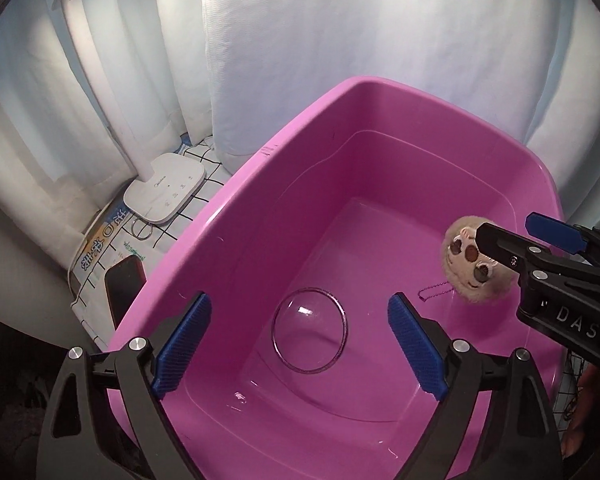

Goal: Organize jewelry
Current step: 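Carry the sloth pouch and hoop into the pink tub and release both, then move both tools back over the table toward the headband and small hoop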

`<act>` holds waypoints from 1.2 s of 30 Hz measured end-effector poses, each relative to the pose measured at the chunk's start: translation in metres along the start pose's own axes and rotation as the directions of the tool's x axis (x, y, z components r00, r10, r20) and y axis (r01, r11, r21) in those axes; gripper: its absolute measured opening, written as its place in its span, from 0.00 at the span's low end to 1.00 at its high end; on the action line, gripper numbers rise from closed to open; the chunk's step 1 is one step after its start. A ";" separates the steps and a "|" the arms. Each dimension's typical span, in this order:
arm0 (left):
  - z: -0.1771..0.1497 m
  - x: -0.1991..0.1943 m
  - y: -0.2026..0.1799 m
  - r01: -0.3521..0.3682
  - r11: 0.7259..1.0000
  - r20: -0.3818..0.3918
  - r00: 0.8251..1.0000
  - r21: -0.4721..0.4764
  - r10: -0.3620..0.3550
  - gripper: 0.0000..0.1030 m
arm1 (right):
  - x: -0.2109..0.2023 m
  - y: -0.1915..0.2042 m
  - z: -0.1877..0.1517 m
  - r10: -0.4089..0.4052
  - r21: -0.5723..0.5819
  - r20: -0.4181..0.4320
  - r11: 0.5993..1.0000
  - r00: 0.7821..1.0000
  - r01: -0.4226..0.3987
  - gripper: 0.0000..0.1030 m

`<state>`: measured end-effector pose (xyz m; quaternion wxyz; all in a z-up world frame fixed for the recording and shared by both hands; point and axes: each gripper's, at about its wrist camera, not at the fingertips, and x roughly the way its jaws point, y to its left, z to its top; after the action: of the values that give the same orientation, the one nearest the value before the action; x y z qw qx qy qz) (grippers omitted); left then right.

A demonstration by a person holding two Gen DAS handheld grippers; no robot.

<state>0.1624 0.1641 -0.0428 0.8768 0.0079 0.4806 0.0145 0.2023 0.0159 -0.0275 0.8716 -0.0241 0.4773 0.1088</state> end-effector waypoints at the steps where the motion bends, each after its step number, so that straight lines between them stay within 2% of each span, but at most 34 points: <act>1: 0.000 0.000 0.001 0.000 1.000 -0.001 1.000 -0.003 0.000 0.86 | -0.001 -0.002 -0.001 -0.001 0.002 -0.001 1.000 1.000 0.001 0.63; 6: 0.000 -0.001 0.008 0.000 1.000 -0.006 1.000 -0.011 0.000 0.86 | -0.007 -0.007 -0.005 -0.011 0.021 0.009 1.000 1.000 0.011 0.63; 12: -0.002 -0.015 0.010 0.003 1.000 0.022 1.000 -0.020 -0.002 0.86 | -0.027 -0.010 -0.013 -0.012 0.042 0.040 0.999 0.999 0.010 0.63; 20: -0.021 -0.050 -0.004 0.025 1.000 0.081 0.996 -0.017 -0.023 0.87 | -0.063 -0.018 -0.046 0.015 0.111 0.118 0.993 0.993 -0.028 0.63; 26: -0.040 -0.082 -0.034 0.079 0.997 0.110 0.991 0.024 -0.081 0.87 | -0.105 -0.066 -0.088 -0.012 0.196 0.160 0.980 0.987 -0.019 0.63; 36: -0.084 -0.117 -0.102 0.194 0.974 0.110 0.972 0.114 -0.206 0.87 | -0.175 -0.146 -0.177 -0.155 0.323 0.160 0.942 0.975 0.097 0.63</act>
<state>0.0310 0.0587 0.0075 0.8997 0.0054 0.4250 -0.0991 -0.0043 -0.1810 0.0137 0.9098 0.0937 0.4037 -0.0228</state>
